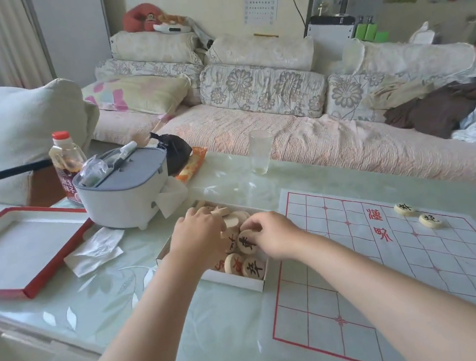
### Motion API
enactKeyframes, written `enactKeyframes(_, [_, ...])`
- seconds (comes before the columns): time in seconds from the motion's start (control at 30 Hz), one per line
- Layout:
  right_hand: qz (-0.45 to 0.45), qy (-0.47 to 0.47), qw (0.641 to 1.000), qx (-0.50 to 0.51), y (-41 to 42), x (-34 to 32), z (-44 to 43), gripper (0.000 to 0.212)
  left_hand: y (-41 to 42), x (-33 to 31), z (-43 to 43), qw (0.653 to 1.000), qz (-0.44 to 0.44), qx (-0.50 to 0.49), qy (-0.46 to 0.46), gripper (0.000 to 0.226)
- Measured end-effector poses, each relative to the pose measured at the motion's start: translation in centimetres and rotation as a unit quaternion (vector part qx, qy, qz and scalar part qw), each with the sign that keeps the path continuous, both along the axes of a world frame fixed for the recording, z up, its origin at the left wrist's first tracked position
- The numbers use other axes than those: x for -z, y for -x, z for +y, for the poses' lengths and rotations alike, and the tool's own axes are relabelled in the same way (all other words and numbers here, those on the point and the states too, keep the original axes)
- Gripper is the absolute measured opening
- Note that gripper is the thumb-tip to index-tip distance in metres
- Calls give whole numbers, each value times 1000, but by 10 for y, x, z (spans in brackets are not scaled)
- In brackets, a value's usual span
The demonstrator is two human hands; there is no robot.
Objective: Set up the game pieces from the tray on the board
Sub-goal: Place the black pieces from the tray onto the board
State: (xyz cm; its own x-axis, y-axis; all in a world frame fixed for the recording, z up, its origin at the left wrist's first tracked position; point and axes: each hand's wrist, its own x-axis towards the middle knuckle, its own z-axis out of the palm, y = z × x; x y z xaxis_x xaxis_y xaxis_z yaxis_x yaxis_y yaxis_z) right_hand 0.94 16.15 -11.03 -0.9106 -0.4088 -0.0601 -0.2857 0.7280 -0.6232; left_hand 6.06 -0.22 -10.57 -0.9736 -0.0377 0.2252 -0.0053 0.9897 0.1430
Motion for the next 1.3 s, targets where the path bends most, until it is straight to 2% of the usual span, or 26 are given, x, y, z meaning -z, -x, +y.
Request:
enactKeyframes(0.23, [-80,119,988,65,-5,-10,42,15,6,2,24,999,-13,40,0,21])
enactKeyframes(0.4, [-103,156,978,92,-15,-16,89,17,11,-7,50,992,29,21,-118,24])
enactKeyframes(0.53, [-86,130,980,125,-20,-11,133,18,9,-11,94,973,18,53,-225,26])
enactKeyframes(0.67, [-72,39,988,134,-29,-4,176,14,7,3,140,961,-57,115,-247,26])
enactKeyframes(0.77, [-77,-34,986,142,-34,5,206,27,4,9,170,944,-119,151,-269,27])
enactKeyframes(0.83, [-78,-67,983,152,-39,10,222,35,4,12,185,939,-143,157,-271,29])
enactKeyframes(1.03, [-54,-90,985,137,-48,13,236,27,6,24,205,948,-154,174,-219,36])
enactKeyframes(1.2, [-36,-120,989,79,-53,9,235,48,8,22,208,949,-172,206,-165,36])
enactKeyframes(1.3, [-18,-124,990,61,-54,9,236,49,7,22,206,947,-194,217,-134,52])
